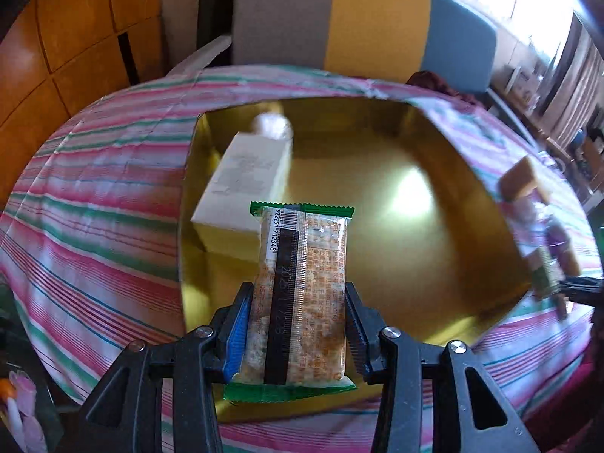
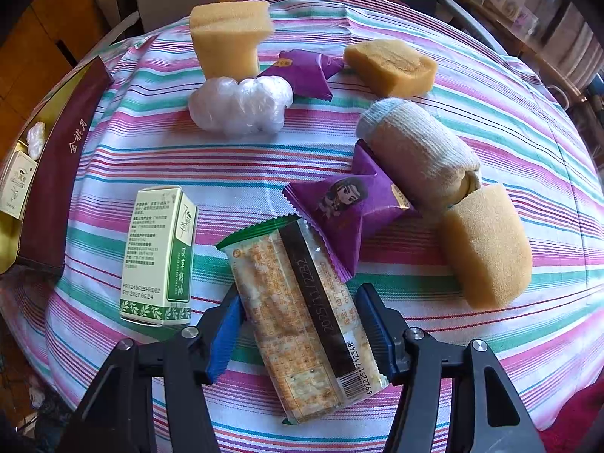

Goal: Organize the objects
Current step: 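Lower the left gripper's cracker packet into the gold tray beside the white box and open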

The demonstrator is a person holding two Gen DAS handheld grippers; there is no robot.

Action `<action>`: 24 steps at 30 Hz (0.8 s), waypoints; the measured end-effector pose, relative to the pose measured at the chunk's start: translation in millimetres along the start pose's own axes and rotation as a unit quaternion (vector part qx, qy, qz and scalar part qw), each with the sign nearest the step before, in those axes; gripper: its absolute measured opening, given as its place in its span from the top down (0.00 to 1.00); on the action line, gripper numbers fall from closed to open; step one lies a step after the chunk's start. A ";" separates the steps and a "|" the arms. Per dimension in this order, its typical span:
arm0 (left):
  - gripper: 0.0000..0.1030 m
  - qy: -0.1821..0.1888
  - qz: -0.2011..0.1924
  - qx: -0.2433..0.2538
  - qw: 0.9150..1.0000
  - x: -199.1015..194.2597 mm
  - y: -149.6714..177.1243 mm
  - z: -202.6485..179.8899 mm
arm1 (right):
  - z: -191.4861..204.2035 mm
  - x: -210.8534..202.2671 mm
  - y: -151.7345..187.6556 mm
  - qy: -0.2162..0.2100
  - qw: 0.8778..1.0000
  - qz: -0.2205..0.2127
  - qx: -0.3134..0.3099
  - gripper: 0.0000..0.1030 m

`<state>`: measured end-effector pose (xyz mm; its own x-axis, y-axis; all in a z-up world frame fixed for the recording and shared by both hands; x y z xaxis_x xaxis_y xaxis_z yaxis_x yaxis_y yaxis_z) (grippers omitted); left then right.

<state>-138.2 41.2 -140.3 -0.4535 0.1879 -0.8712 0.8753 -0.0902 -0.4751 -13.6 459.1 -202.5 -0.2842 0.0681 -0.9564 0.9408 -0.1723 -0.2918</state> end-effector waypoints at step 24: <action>0.53 -0.014 -0.080 -0.056 0.995 -38.7 13.2 10.8 | 3.0 -2.4 -4.4 0.007 1.000 -0.002 -0.004 0.41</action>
<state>-110.9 22.2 -114.2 -0.5924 0.1633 -0.7889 0.8035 0.0478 -0.5934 -17.6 456.7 -199.0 -0.2857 0.0821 -0.9548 0.9412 -0.1633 -0.2957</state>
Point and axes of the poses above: each gripper's, at about its wrist camera, not at the fingertips, and x roughly the way its jaws point, z to its left, y to its underside, the point moved 9 cm from there along x, roughly the way its jaws point, and after that the axes turned 9 degrees about -x, right-handed, at the moved point
